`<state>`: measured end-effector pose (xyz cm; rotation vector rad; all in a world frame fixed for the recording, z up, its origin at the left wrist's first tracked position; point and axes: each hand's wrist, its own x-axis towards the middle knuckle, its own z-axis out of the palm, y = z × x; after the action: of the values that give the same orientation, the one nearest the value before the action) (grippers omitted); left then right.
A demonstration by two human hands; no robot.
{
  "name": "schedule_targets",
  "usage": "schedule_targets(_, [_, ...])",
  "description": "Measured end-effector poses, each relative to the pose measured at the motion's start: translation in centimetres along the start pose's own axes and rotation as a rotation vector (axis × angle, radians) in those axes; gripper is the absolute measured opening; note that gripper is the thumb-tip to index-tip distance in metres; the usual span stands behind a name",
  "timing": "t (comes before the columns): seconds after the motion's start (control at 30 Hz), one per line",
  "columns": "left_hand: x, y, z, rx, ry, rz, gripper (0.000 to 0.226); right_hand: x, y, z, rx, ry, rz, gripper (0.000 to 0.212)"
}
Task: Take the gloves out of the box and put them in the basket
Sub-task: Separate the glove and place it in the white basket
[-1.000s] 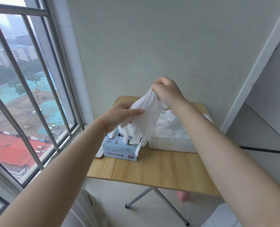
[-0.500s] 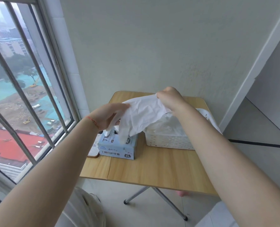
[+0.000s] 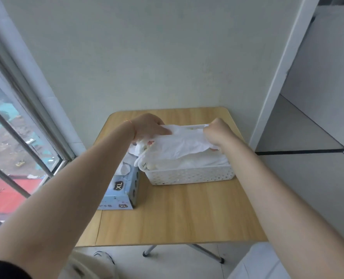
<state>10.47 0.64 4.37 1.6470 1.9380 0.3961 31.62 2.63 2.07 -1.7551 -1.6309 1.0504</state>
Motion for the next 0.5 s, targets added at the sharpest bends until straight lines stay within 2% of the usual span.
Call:
schedule_targets(0.1, [2.1, 0.8, 1.5, 0.07, 0.075, 0.046, 0.029, 0.8, 1.5, -0.5, -0.114, 0.07, -0.016, 0.032])
schedule_targets(0.23, [3.6, 0.2, 1.9, 0.112, 0.204, 0.03, 0.042, 1.1, 2.7, -0.2, -0.313, 0.165, -0.124, 0.04])
schedule_targets(0.3, [3.0, -0.1, 2.3, 0.276, 0.384, 0.126, 0.035, 1.1, 2.9, 0.1, -0.38, 0.181, -0.162, 0.041])
schedule_targets(0.37, [1.3, 0.5, 3.1, 0.332, 0.539, 0.294, 0.024, 1.2, 3.1, 0.3, -0.428, 0.195, -0.177, 0.048])
schedule_targets(0.43, [-0.5, 1.1, 4.0, 0.344, 0.506, 0.376, 0.01, 1.3, 3.3, 0.5, -0.452, 0.202, -0.199, 0.051])
schedule_targets(0.5, [-1.6, 1.4, 4.4, 0.438, 0.322, 0.319, 0.014, 1.4, 3.4, 0.6, -0.452, 0.199, -0.208, 0.052])
